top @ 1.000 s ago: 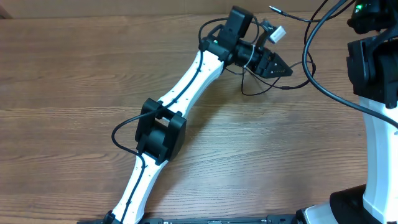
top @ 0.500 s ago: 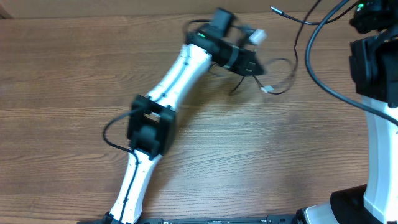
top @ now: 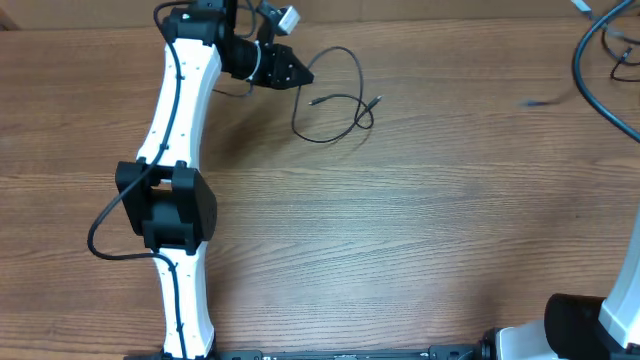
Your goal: Untangle cables
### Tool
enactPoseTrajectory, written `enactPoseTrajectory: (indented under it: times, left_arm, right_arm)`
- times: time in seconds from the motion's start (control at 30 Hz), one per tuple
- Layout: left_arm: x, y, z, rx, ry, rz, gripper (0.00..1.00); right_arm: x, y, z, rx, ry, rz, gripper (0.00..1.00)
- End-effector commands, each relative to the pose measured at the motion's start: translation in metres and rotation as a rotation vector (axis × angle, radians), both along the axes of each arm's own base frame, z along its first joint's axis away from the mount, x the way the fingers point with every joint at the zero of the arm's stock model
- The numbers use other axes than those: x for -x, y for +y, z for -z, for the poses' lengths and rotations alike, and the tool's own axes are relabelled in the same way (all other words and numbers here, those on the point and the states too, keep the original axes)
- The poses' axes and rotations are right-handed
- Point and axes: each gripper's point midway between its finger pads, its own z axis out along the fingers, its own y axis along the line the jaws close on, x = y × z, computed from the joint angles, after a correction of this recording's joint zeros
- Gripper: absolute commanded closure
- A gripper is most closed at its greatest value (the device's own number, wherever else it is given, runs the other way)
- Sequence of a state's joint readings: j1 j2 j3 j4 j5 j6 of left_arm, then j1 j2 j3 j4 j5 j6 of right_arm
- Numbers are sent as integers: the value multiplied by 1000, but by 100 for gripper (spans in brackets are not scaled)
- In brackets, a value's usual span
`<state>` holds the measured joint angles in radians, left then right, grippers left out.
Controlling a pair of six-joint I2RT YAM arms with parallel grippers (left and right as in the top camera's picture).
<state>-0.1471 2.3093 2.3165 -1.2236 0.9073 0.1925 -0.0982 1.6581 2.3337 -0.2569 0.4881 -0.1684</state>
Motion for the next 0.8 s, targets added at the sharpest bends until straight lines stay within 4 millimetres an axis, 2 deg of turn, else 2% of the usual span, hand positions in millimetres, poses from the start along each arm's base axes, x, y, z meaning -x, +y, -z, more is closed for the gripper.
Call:
enactPoseTrajectory:
  times: [0.0,0.1,0.2,0.27,0.4,0.5,0.57,0.63,0.77]
  left_arm:
    - [12,-27,-8,-13,-41,63,96]
    - [14,-41,-5,-67,-74,70,96]
    - [-5,-42,-5,-218,-150,-51,96]
    - [-24,-40,-17,-309,-229,-179,96]
    - [-55,-31,-52,-378,-337,-472,96]
    - [-63,-24,-69,-359,-346,-599,96]
    - [-63,-25,-76,-337,-348,-608,96]
    - [-62,-25,-77,-335,-349,-605,96]
    - [-64,-27,-81,-322,-364,-607,96]
  right_arm:
    - [2,-13,-6,19,-23,7,96]
    - [-2,-44,4,16,2,81,96]
    - [-4,-77,20,-2,57,151,96]
    - [-5,-93,31,-18,88,175,96]
    - [-12,-117,47,-46,121,169,96]
    - [-15,-141,59,-75,123,178,96]
    - [-15,-157,64,-64,136,173,96]
    - [-8,-173,64,-54,141,183,96]
    - [19,-205,53,-12,114,216,96]
